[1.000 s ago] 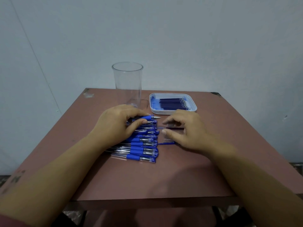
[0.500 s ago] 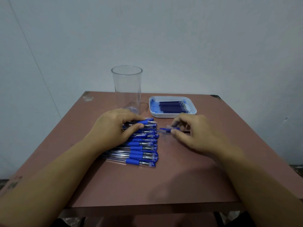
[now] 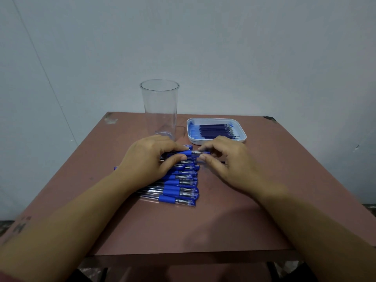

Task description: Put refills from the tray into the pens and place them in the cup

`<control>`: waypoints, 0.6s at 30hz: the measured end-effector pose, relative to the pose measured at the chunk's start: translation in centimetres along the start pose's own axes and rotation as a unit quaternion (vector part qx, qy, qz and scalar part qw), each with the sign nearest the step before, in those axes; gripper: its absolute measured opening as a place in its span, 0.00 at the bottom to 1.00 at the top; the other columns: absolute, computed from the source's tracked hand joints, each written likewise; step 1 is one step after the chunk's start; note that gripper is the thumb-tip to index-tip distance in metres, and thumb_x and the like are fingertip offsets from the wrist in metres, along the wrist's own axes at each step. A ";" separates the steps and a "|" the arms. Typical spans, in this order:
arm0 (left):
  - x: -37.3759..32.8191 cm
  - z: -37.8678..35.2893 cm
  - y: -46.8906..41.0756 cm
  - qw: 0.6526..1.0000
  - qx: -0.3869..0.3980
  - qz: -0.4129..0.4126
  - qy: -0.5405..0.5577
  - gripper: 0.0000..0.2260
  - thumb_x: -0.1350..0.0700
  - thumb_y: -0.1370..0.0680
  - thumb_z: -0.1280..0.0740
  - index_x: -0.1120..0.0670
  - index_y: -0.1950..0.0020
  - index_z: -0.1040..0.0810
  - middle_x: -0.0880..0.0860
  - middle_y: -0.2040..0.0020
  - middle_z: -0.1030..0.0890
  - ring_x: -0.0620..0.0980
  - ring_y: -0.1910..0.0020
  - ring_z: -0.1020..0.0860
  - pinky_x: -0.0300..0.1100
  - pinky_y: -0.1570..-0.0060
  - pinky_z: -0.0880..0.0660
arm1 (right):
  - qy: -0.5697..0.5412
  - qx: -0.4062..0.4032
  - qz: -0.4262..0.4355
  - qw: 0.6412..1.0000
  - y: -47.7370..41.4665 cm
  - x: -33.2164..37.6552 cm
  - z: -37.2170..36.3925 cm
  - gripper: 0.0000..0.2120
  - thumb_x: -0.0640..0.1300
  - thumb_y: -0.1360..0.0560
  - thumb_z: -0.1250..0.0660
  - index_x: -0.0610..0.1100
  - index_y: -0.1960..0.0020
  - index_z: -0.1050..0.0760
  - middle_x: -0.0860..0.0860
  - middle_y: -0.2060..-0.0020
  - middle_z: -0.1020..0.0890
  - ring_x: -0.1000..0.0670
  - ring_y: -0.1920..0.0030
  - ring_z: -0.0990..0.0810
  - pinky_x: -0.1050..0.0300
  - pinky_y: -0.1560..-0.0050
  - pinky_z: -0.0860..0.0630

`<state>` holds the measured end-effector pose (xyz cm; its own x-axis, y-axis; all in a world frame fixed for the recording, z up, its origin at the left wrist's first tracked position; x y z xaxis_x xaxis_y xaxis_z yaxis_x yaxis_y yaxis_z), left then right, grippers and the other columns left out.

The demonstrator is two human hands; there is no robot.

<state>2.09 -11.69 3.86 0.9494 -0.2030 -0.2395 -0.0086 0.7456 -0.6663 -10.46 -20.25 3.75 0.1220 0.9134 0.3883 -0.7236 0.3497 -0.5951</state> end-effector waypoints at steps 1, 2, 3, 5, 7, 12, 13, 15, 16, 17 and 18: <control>0.0 0.0 0.0 1.000 -0.005 0.001 0.002 0.15 0.42 0.24 0.37 0.47 0.46 0.16 0.42 0.61 0.20 0.40 0.63 0.26 0.35 0.63 0.29 | -0.007 -0.002 -0.003 1.000 0.0 0.0 -0.1 0.05 0.43 0.24 0.30 0.47 0.49 0.20 0.54 0.59 0.20 0.57 0.58 0.24 0.71 0.57 0.31; 0.0 0.0 0.0 1.000 -0.009 0.003 0.005 0.15 0.42 0.24 0.36 0.47 0.46 0.16 0.42 0.61 0.20 0.40 0.63 0.26 0.36 0.63 0.28 | -0.016 -0.004 -0.006 1.000 -0.1 0.0 -0.1 0.05 0.43 0.24 0.30 0.47 0.49 0.20 0.55 0.58 0.20 0.58 0.57 0.24 0.72 0.56 0.31; 0.0 0.0 0.0 1.000 -0.011 0.005 0.010 0.14 0.43 0.24 0.36 0.47 0.46 0.16 0.43 0.61 0.20 0.41 0.63 0.25 0.38 0.63 0.27 | -0.024 -0.006 -0.007 1.000 -0.1 0.1 -0.2 0.05 0.42 0.24 0.30 0.47 0.49 0.20 0.56 0.58 0.21 0.59 0.57 0.24 0.72 0.55 0.31; 0.0 0.1 0.0 1.000 -0.020 0.006 0.017 0.14 0.44 0.24 0.35 0.48 0.47 0.16 0.44 0.61 0.19 0.42 0.63 0.25 0.40 0.63 0.26 | -0.033 -0.011 -0.004 0.999 -0.2 0.2 -0.1 0.05 0.42 0.24 0.30 0.46 0.48 0.20 0.58 0.58 0.21 0.59 0.57 0.24 0.72 0.55 0.31; 0.0 0.3 -0.1 0.999 -0.031 0.003 0.019 0.13 0.45 0.24 0.35 0.49 0.47 0.15 0.44 0.61 0.19 0.42 0.62 0.24 0.39 0.62 0.26 | -0.037 -0.019 0.002 0.999 -0.3 0.5 0.0 0.05 0.41 0.24 0.30 0.46 0.48 0.20 0.57 0.58 0.21 0.59 0.57 0.24 0.71 0.55 0.30; 0.1 0.8 -0.1 0.998 -0.051 0.004 0.038 0.12 0.46 0.24 0.34 0.51 0.48 0.15 0.45 0.59 0.17 0.41 0.60 0.23 0.37 0.59 0.27 | -0.060 -0.025 -0.003 0.998 -0.6 0.8 0.2 0.05 0.41 0.25 0.30 0.48 0.49 0.20 0.57 0.58 0.20 0.57 0.56 0.23 0.69 0.55 0.28; 0.1 0.8 -0.1 0.998 -0.050 0.004 0.038 0.13 0.46 0.24 0.34 0.51 0.48 0.15 0.45 0.59 0.17 0.41 0.60 0.23 0.37 0.59 0.27 | -0.061 -0.023 -0.007 0.998 -0.6 0.7 0.2 0.05 0.41 0.25 0.30 0.48 0.49 0.20 0.58 0.58 0.20 0.57 0.56 0.22 0.69 0.55 0.28; 0.2 0.7 -0.1 0.998 -0.046 0.005 0.036 0.13 0.46 0.24 0.34 0.51 0.48 0.15 0.45 0.60 0.17 0.41 0.61 0.23 0.37 0.59 0.27 | -0.061 -0.018 -0.008 0.998 -0.8 0.7 0.0 0.05 0.41 0.25 0.29 0.48 0.50 0.20 0.57 0.58 0.20 0.56 0.57 0.22 0.67 0.55 0.27; 0.3 0.7 0.0 0.998 -0.044 0.006 0.035 0.12 0.46 0.24 0.34 0.50 0.48 0.15 0.45 0.60 0.17 0.41 0.61 0.23 0.37 0.60 0.27 | -0.060 -0.015 -0.006 0.998 -0.8 0.9 -0.1 0.05 0.42 0.25 0.30 0.48 0.50 0.20 0.57 0.58 0.20 0.56 0.57 0.22 0.67 0.55 0.27; 0.3 0.7 0.0 0.998 -0.042 0.006 0.036 0.12 0.46 0.24 0.34 0.50 0.48 0.15 0.44 0.60 0.18 0.40 0.61 0.23 0.35 0.60 0.27 | -0.060 -0.012 -0.003 0.998 -0.8 1.0 -0.1 0.05 0.42 0.25 0.30 0.48 0.50 0.20 0.57 0.58 0.20 0.56 0.57 0.22 0.66 0.55 0.26; 0.3 0.8 -0.1 0.998 -0.041 0.008 0.040 0.12 0.46 0.24 0.34 0.50 0.48 0.15 0.42 0.61 0.19 0.38 0.61 0.24 0.31 0.60 0.29 | -0.064 -0.011 -0.005 0.998 -0.8 1.1 -0.1 0.04 0.42 0.25 0.30 0.48 0.50 0.20 0.57 0.58 0.20 0.55 0.57 0.22 0.66 0.56 0.26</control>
<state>2.62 -11.29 4.40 0.9207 -0.2446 -0.3040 -0.0521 0.6951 -0.7171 -9.67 -19.48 4.64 0.0413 0.8763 0.4800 -0.7079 0.3647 -0.6049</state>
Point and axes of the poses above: each hand's wrist, its own y-axis away from the middle knuckle, its own z-axis out of the back of the hand, x = y × z, the point moved 10 cm from there along -y, towards the middle knuckle
